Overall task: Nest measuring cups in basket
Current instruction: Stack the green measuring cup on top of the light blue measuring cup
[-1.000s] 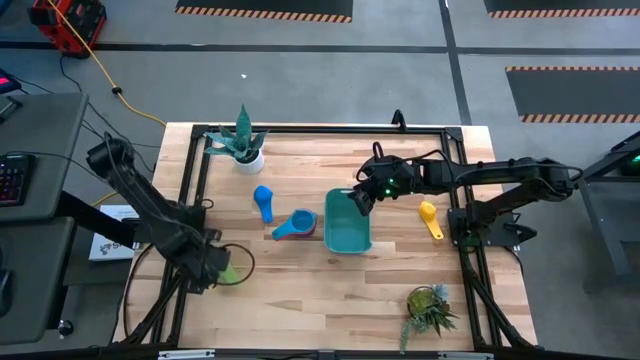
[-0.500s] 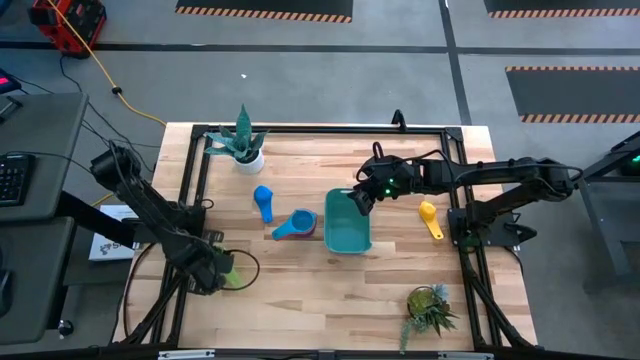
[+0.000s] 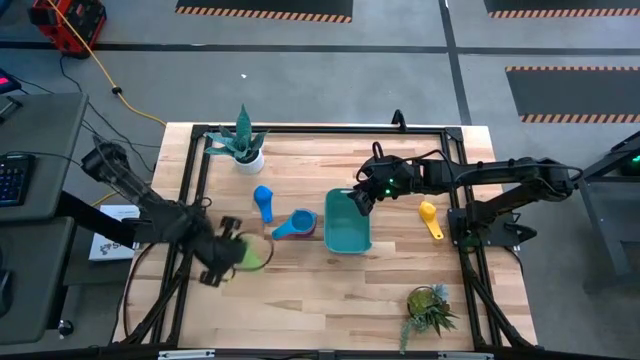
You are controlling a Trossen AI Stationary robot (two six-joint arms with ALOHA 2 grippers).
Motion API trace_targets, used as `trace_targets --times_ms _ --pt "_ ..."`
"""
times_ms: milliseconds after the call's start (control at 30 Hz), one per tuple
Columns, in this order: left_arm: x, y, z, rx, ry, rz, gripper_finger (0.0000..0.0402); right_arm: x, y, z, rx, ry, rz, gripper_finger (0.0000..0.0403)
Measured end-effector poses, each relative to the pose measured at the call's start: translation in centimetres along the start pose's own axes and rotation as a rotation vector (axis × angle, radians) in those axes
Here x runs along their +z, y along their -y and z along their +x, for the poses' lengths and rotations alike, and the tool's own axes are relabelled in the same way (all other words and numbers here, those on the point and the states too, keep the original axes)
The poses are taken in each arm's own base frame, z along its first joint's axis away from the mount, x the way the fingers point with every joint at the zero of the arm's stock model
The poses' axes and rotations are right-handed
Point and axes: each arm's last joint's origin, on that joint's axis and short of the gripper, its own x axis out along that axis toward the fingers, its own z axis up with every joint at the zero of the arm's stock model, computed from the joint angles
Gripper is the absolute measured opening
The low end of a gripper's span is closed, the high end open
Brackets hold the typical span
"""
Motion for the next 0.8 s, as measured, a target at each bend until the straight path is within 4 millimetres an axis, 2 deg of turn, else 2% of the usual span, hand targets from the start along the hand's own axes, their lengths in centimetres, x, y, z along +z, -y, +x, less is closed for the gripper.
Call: trace_targets --times_ms 167,333,433,667,800 --pt "3.4 -4.2 -2.6 0.119 0.126 0.074 0.0007 0.1 0.0 0.0 0.005 0.005 0.0 0.0163" --pt "5.3 -8.8 -3.2 0.244 0.135 0.222 0.0007 0.1 0.0 0.0 -0.005 0.012 -0.006 0.0163" --pt "5.7 -10.9 -3.1 0.247 0.129 0.296 0.0007 0.2 -0.1 0.0 0.001 0.027 -0.006 0.0163" --pt "6.1 -13.1 -2.7 0.255 0.135 0.328 0.0006 1.0 -0.6 -0.1 0.058 0.107 0.008 0.0163" --pt "6.2 -13.2 -2.4 0.257 0.105 0.448 0.0006 1.7 -1.1 -0.2 0.113 0.186 0.014 0.0163"
